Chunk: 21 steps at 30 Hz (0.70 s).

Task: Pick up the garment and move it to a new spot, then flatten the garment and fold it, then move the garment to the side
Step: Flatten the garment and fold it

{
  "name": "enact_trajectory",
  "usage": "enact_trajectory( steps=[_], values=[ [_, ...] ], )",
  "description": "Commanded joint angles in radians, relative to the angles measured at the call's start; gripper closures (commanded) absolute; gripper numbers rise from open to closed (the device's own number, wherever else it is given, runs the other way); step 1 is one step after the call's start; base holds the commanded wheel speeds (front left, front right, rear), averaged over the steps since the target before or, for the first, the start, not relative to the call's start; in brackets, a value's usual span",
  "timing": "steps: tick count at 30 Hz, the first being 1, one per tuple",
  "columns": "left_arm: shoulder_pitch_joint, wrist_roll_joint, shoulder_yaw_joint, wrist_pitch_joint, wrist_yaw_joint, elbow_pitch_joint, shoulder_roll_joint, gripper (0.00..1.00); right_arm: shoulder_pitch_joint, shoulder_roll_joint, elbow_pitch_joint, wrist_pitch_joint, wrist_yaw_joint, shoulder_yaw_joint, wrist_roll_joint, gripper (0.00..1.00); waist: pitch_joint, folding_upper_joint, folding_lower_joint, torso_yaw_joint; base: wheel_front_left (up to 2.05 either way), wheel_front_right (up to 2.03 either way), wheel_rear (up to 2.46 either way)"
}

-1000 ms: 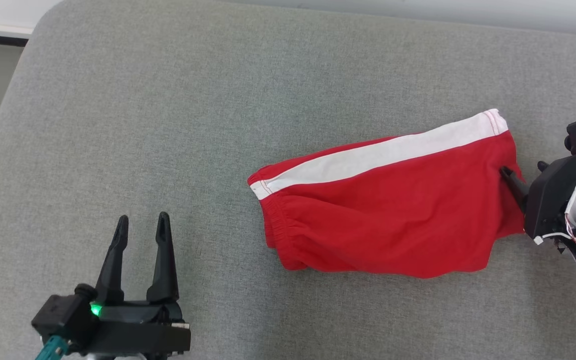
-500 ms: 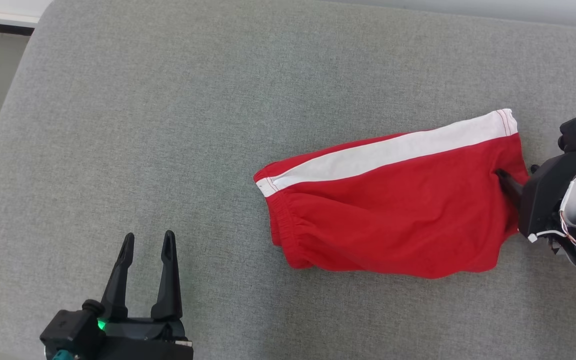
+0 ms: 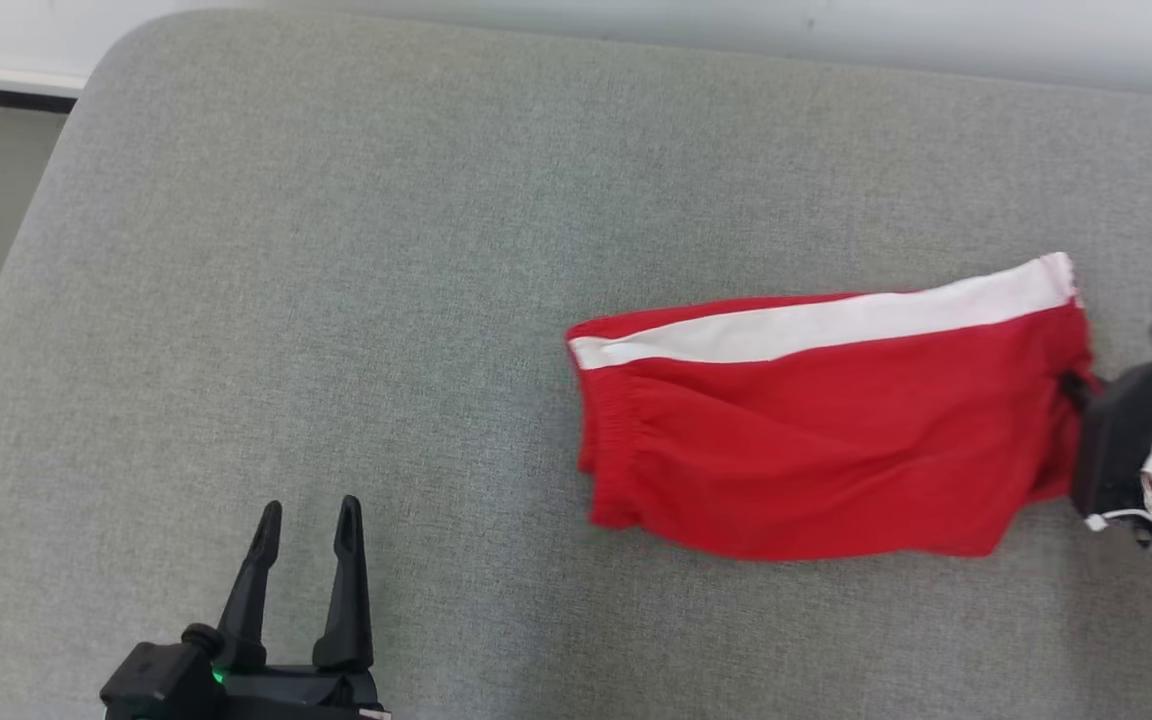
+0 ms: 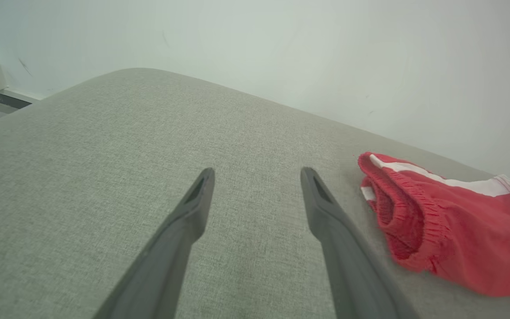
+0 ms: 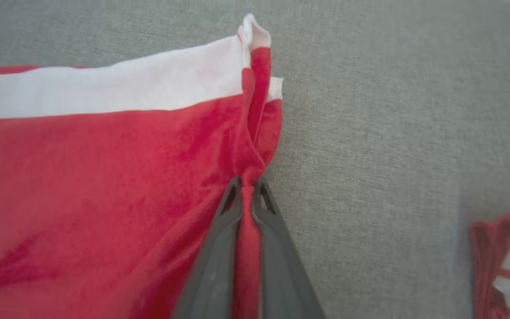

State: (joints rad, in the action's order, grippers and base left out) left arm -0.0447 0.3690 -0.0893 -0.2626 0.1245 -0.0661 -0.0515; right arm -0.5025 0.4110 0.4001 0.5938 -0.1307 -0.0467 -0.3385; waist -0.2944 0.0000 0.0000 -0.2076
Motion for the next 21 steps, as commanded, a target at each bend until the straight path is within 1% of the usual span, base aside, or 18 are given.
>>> enact_trajectory(
  steps=[1, 5, 9, 14, 18, 21],
  values=[
    [0.008, 0.001, -0.004, -0.002, 0.006, -0.003, 0.002, 0.0, 0.018, 0.016, -0.009, -0.011, 0.001, 0.02, 0.016, 1.0, 0.013, 0.0, 0.0, 0.008, 0.0, 0.0, 0.0],
    [0.014, -0.001, -0.009, -0.002, 0.007, -0.011, 0.002, 0.0, 0.064, 0.027, -0.066, -0.018, 0.001, 0.087, 0.043, 1.0, 0.028, 0.0, 0.0, 0.019, 0.0, 0.0, 0.0],
    [0.023, -0.003, -0.014, -0.002, 0.005, -0.018, 0.002, 0.0, 0.109, 0.042, -0.124, 0.0, 0.001, 0.158, 0.067, 1.0, 0.039, 0.0, 0.0, 0.03, 0.0, 0.0, 0.0],
    [0.022, -0.007, -0.015, -0.002, 0.005, -0.023, 0.002, 0.0, 0.161, 0.03, -0.208, 0.033, 0.001, 0.217, 0.1, 1.0, 0.051, 0.0, 0.0, 0.045, 0.0, 0.0, 0.0],
    [0.021, -0.001, -0.019, -0.002, 0.006, -0.027, 0.002, 0.0, 0.18, 0.017, -0.28, 0.056, 0.001, 0.214, 0.127, 1.0, 0.058, 0.0, 0.0, 0.055, 0.0, 0.0, 0.0],
    [0.018, 0.001, -0.019, -0.002, 0.006, -0.029, 0.002, 0.0, 0.17, 0.007, -0.334, 0.074, 0.001, 0.167, 0.133, 1.0, 0.063, 0.0, 0.0, 0.064, 0.0, 0.0, 0.0]
  ],
)
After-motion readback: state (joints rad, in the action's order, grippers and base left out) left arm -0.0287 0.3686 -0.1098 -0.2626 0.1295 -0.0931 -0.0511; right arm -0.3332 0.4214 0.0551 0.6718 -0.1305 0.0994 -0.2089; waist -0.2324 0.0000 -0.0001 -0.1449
